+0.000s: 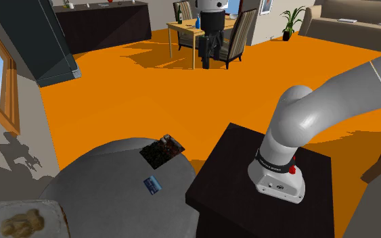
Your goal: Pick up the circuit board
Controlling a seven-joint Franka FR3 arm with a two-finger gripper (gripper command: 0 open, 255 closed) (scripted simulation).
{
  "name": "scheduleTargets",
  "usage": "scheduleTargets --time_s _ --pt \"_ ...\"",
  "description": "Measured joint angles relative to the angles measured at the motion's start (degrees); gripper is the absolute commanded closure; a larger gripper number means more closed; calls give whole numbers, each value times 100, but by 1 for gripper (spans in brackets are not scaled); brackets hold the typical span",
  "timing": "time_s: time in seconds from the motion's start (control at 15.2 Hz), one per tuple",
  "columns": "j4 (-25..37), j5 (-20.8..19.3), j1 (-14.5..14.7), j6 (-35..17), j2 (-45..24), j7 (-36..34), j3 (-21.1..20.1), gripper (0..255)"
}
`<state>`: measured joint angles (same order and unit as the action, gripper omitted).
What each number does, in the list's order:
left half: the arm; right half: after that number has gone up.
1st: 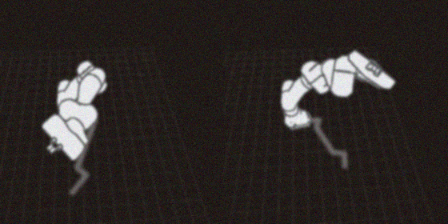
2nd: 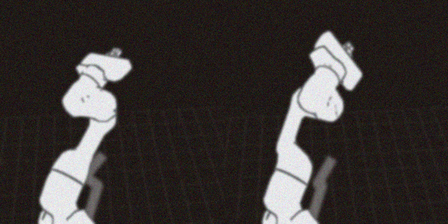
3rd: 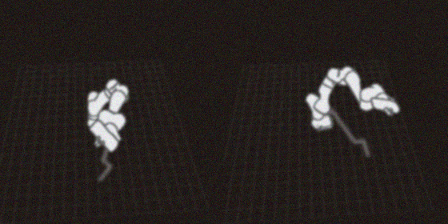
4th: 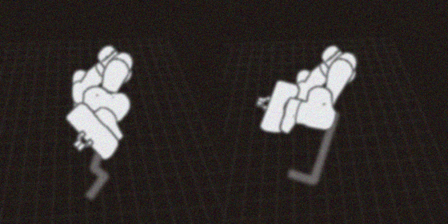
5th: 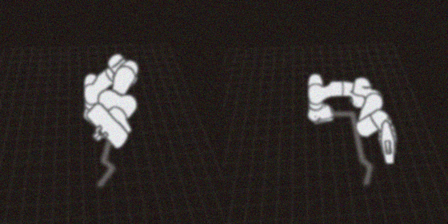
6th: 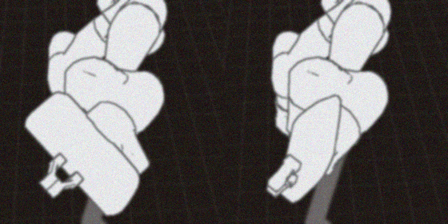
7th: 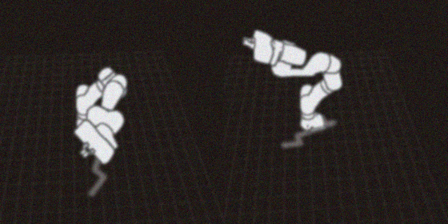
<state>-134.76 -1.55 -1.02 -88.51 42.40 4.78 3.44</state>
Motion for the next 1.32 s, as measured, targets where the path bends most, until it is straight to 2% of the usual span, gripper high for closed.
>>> scheduleTargets --time_s 0.2,0.66,0.92,1.32 --pt "-190 37 -10 -232 -41 -35 21 0" --pt "-1031 294 -21 -1668 -597 -204 115 0" --pt "-1414 480 4 -2598 -1119 -229 192 0" --pt "-1639 922 132 -3995 -2257 -124 324 0"
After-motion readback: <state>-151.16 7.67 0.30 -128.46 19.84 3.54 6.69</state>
